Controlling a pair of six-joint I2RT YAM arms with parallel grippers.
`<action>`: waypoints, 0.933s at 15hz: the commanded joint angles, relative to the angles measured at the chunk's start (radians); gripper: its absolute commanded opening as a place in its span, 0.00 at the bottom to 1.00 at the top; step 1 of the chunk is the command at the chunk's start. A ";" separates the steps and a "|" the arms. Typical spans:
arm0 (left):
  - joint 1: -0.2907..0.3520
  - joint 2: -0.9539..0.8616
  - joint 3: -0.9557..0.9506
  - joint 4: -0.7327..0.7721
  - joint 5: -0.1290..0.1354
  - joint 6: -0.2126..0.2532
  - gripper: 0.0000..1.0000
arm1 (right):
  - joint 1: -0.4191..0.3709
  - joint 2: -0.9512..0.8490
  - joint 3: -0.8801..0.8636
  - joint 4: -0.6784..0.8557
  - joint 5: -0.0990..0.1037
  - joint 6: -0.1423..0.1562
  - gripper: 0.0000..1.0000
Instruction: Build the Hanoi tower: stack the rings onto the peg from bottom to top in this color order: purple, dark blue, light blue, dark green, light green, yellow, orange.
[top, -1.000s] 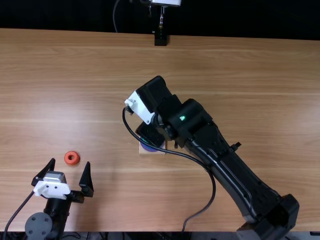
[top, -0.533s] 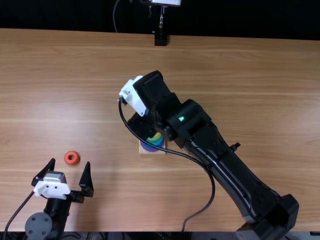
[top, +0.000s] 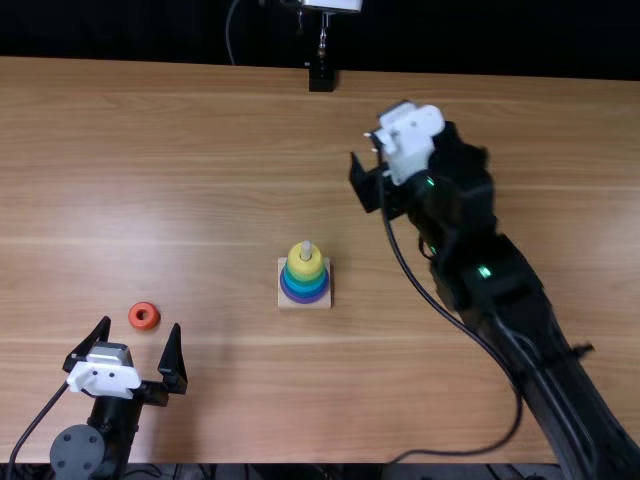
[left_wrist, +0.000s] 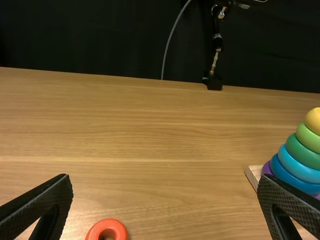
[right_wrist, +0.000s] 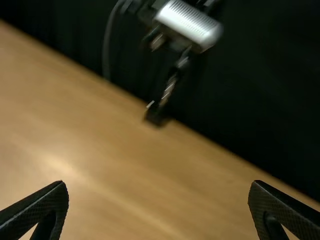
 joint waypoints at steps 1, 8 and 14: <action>0.013 -0.012 -0.032 -0.004 0.017 0.003 1.00 | -0.034 -0.124 -0.125 0.067 0.060 -0.002 1.00; 0.013 -0.012 -0.032 -0.004 0.017 0.005 1.00 | -0.222 -0.801 -0.807 0.199 0.080 -0.008 1.00; 0.013 -0.012 -0.032 -0.004 0.017 0.003 1.00 | -0.363 -1.183 -1.096 0.168 0.098 -0.002 1.00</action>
